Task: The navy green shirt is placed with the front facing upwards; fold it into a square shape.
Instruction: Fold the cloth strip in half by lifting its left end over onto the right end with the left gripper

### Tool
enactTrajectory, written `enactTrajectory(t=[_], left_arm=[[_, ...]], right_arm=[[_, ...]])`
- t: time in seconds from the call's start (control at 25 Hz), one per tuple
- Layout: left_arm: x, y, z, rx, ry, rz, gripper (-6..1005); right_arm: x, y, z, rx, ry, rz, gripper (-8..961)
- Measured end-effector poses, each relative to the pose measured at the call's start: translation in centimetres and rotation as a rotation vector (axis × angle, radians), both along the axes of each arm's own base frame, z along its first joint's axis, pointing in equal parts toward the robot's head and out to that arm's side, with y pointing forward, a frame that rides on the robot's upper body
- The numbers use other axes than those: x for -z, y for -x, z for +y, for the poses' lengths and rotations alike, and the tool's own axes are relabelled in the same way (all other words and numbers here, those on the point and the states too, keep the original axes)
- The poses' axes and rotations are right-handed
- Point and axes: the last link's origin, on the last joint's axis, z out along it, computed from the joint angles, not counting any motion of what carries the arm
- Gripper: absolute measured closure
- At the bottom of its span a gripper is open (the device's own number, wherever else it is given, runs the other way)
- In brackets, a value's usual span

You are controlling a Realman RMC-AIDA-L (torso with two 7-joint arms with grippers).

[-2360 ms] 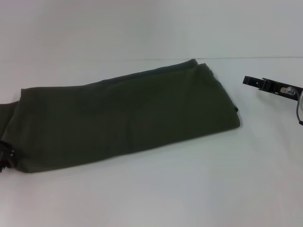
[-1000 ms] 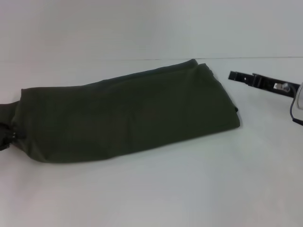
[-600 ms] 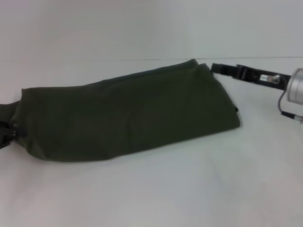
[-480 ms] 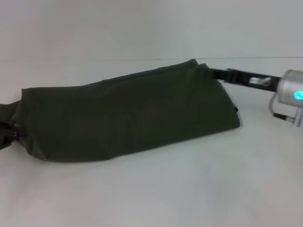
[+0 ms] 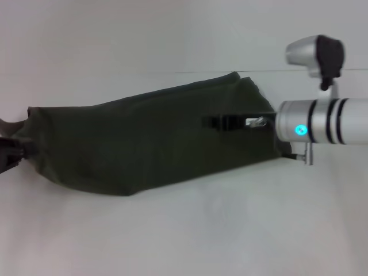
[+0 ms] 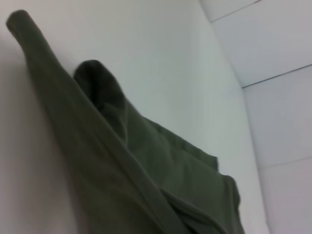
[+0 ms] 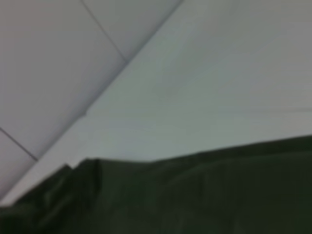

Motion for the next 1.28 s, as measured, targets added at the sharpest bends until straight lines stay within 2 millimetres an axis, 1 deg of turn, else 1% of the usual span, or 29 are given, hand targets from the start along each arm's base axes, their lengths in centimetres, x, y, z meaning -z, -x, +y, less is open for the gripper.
enactTrajectory(t=[0.04, 0.28, 0.56, 0.76, 1.0, 1.2, 1.28], left_arm=[[0.1, -0.2, 0.0, 0.009, -0.001, -0.006, 949], [1.0, -1.8, 0.8, 0.070, 0.004, -0.043, 950], [2.0, -4.2, 2.2, 0.145, -0.003, -0.085, 950], [2.5, -5.4, 3.0, 0.177, -0.004, -0.099, 950], [2.5, -6.3, 3.5, 0.200, -0.022, -0.127, 950], [3.1, -7.6, 3.9, 0.234, -0.017, -0.160, 950], [3.6, -8.4, 4.1, 0.255, -0.009, -0.173, 950]], right_arm=[[0.4, 0.2, 0.0, -0.007, 0.010, -0.017, 918], [1.8, 0.7, -0.2, -0.033, 0.045, -0.092, 955], [2.6, 0.2, -0.4, -0.013, 0.047, -0.148, 955], [3.2, -0.2, -0.4, 0.002, 0.051, -0.178, 955], [3.6, -0.6, -0.6, 0.006, 0.052, -0.205, 955], [3.8, -1.0, -0.8, 0.011, 0.050, -0.227, 955], [3.9, -1.1, -0.8, 0.014, 0.050, -0.232, 955]])
